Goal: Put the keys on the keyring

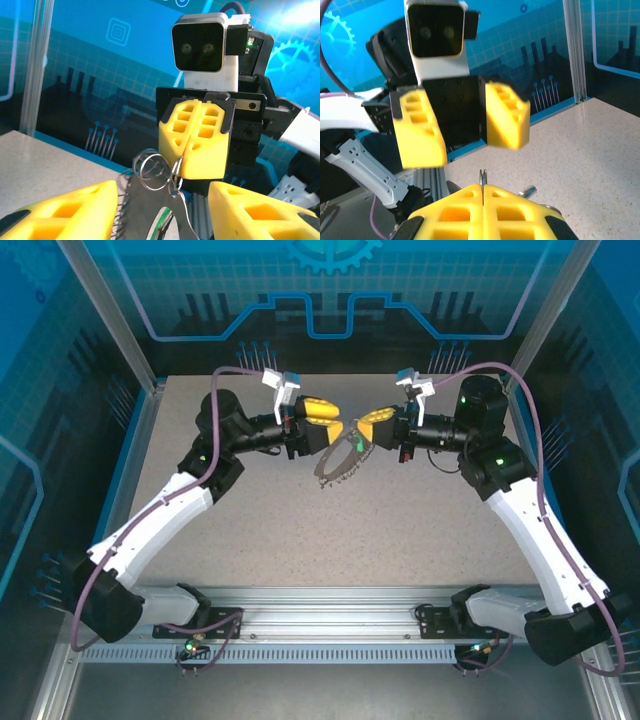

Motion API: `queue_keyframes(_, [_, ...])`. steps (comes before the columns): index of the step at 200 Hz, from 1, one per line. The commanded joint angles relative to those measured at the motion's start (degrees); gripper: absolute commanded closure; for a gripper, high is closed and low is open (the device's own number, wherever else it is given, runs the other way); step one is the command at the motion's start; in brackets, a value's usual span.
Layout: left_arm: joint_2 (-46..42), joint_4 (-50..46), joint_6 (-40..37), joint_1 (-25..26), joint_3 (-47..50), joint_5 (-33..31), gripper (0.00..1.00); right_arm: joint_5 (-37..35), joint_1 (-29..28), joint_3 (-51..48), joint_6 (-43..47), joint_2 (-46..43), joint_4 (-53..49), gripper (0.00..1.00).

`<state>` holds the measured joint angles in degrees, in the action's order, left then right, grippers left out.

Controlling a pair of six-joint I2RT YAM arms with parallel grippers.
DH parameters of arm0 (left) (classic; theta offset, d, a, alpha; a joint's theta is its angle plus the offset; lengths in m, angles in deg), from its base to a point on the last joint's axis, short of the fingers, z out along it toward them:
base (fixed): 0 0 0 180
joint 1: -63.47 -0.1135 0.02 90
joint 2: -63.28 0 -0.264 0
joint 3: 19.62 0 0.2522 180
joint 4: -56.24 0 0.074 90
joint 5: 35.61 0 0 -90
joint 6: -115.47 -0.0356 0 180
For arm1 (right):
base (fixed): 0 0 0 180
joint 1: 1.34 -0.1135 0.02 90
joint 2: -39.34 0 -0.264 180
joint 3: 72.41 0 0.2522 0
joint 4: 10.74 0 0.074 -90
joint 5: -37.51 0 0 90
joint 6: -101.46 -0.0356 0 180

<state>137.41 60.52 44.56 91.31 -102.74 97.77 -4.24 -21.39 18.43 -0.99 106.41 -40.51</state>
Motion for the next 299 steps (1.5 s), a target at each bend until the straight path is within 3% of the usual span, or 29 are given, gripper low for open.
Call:
queue_keyframes(1, [-0.9,-13.1,-9.0,-0.6,-5.2,4.1,0.44,3.1,1.1,3.7,8.1,1.2,-10.3,1.00])
queue_keyframes(44, [2.3,-26.1,-16.9,-0.7,-12.0,6.8,0.44,5.5,2.2,4.6,10.2,2.6,-12.6,1.00])
queue_keyframes(77, [4.3,-30.4,-19.1,-0.7,-14.2,8.8,0.48,7.6,2.3,4.6,10.6,3.5,-12.9,1.00])
queue_keyframes(150, [7.5,-31.6,-19.1,-0.2,-15.7,11.6,0.50,9.0,2.1,3.5,9.7,4.0,-11.5,1.00])
queue_keyframes(299, [8.5,-29.9,-19.0,2.6,-16.4,10.2,0.54,9.0,1.9,2.4,8.8,4.2,-10.0,1.00])
